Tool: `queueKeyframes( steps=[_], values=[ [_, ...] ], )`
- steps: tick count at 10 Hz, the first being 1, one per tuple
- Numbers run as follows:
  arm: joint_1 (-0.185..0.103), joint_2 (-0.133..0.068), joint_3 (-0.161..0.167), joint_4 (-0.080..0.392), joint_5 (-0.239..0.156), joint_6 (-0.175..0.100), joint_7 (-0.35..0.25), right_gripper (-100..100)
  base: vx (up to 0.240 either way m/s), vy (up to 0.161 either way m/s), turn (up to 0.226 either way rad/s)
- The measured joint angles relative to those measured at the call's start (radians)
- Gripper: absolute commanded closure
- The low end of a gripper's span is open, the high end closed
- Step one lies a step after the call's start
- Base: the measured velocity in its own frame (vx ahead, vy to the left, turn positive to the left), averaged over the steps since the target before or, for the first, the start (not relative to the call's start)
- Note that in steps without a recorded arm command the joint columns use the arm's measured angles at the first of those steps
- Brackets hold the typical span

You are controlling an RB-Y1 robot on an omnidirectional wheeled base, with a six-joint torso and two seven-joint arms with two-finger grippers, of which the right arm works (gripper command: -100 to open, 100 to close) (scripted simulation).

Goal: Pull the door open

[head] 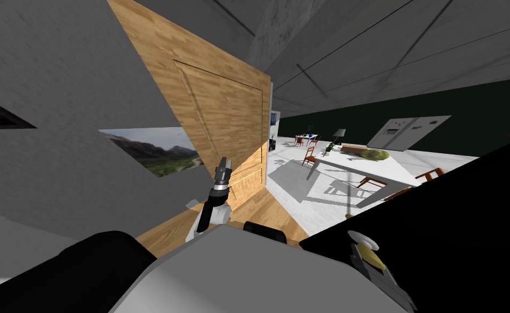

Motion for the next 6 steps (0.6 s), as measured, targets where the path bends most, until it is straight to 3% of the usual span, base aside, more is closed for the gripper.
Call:
queueKeyframes(
  steps=[5, 6],
  values=[
    [0.018, -0.029, 0.069, -0.03, 0.056, -0.041, -0.015, 100, -0.25, 0.03, 0.051],
    [0.017, -0.032, 0.083, -0.026, 0.067, -0.049, -0.021, 100, -0.116, 0.013, 0.008]
  ],
)
